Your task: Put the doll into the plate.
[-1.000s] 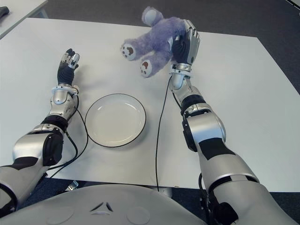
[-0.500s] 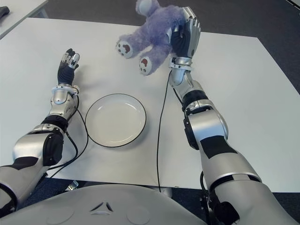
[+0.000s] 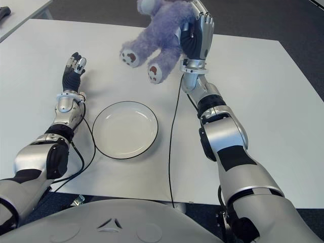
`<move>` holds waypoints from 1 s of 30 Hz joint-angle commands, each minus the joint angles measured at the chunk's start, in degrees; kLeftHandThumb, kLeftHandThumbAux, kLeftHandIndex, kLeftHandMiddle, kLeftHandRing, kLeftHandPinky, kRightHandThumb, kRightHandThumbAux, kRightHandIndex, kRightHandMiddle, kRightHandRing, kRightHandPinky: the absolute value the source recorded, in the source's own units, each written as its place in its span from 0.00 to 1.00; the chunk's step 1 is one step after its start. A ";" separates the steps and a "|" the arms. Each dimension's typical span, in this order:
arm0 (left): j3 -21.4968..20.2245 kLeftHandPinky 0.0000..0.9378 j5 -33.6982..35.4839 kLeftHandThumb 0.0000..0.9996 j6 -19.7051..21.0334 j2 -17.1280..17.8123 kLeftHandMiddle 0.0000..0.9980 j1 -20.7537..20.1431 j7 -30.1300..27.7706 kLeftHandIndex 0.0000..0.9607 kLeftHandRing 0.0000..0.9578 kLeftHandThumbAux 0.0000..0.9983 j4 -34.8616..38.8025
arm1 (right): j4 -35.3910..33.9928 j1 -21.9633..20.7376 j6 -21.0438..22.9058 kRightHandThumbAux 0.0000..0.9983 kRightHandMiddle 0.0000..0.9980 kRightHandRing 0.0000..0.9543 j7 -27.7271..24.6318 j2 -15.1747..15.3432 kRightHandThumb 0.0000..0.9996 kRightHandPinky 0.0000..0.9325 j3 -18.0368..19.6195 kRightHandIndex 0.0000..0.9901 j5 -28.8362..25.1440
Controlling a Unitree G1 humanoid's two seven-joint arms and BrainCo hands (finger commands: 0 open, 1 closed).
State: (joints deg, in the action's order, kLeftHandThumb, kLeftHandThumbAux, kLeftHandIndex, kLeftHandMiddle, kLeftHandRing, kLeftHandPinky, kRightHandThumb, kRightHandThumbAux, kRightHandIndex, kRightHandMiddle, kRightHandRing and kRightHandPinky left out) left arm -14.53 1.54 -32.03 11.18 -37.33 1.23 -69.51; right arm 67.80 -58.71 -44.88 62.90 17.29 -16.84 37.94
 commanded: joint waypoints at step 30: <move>0.75 0.00 -1.38 0.00 6.54 -5.77 0.05 12.57 1.13 0.08 0.01 0.41 -7.98 | -13.54 4.80 -10.39 0.65 0.46 0.61 0.93 -0.55 0.96 0.72 -3.40 0.44 4.62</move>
State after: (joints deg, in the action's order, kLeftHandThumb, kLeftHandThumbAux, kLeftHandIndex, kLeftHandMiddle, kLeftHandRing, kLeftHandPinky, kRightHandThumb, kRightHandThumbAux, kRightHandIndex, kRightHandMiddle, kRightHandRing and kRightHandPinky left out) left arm -14.61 1.55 -32.05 11.03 -37.42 1.23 -69.51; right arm 57.52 -57.10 -52.34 63.95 17.20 -19.22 41.27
